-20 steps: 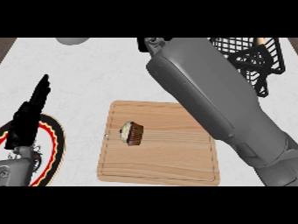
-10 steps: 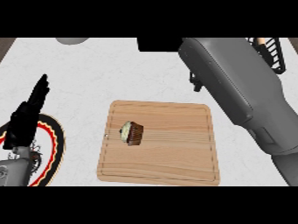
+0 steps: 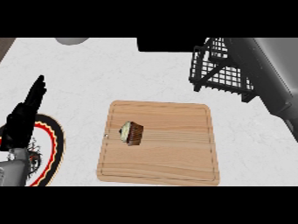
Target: Pick the tomato from the cutting board and place it in the tiered basket
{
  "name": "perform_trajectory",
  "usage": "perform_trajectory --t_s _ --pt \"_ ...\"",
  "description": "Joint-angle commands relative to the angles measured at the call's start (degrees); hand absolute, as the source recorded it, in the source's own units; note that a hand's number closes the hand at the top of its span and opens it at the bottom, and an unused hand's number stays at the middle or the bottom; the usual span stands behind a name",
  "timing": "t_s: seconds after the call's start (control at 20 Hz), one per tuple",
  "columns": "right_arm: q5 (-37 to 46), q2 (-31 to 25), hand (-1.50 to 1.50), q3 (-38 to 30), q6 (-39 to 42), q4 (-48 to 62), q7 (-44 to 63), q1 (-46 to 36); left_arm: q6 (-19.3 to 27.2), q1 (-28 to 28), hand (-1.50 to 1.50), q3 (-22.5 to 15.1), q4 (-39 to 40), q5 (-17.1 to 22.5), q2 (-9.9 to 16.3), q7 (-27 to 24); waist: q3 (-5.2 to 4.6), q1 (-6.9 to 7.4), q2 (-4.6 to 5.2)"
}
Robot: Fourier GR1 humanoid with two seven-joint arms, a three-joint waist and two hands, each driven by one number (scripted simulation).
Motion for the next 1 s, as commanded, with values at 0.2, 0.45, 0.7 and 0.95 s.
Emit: perform_trajectory --t_s 0.2,0.45,0.7,0.95 --pt "-2.3 -2.4 1.50 -5.4 -0.7 2.3 -10.5 3.8 -0.8 -1.4 0.00 1.0 0.2 0.5 0.7 1.8 0.02 0.27 0.14" --pt "-5.9 -1.9 1.50 -8.9 -0.5 0.1 -13.9 9.0 1.4 -0.9 0.00 -0.9 -0.2 -1.0 -2.1 1.5 0.03 0.04 0.03" --pt "-13.8 0.4 1.50 -17.5 -3.3 -0.1 -10.7 11.8 0.6 -1.6 0.00 0.3 1.9 -0.6 -0.6 -0.3 0.07 -0.66 0.02" --pt "-13.1 0.7 -1.50 -17.3 -4.1 0.1 -13.8 14.7 0.5 -1.0 0.00 -0.2 2.0 -0.8 -1.2 -1.2 0.02 -0.02 0.08"
